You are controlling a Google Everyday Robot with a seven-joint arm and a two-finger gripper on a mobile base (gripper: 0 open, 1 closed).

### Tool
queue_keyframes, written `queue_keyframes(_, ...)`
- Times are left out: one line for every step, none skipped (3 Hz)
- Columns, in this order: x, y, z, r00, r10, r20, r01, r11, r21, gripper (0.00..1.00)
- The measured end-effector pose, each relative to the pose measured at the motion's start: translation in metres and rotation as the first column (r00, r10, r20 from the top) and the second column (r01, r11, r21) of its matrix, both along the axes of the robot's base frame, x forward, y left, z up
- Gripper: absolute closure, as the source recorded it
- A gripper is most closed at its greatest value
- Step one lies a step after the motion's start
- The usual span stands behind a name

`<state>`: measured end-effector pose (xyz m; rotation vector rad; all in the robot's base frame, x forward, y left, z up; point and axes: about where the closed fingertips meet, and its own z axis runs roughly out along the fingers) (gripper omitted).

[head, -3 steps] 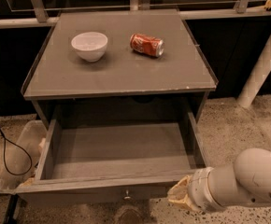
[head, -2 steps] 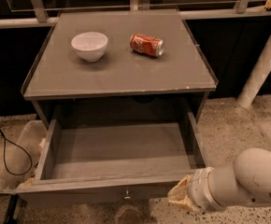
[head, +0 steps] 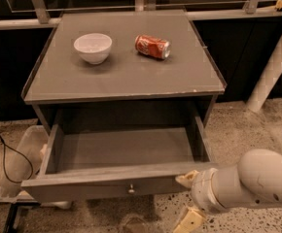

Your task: Close top drawer

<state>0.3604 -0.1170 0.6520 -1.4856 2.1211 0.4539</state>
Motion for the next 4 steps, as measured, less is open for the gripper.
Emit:
queue_keyframes(0.043, 0.020, 0.012, 0.9950, 0.059, 0.080, -0.060, 0.998, 0.014, 0.18)
queue_keyframes(0.090, 0.040, 0.030, 0.9832, 0.100, 0.153, -0.107, 0.993, 0.038, 0.42)
queue_keyframes(0.139, 0.045, 0.033, 0.9785, 0.104, 0.178, -0.111, 0.993, 0.029, 0.65)
queue_keyframes(0.156, 0.025, 0.023, 0.9868, 0.060, 0.150, -0.063, 0.998, 0.015, 0.89)
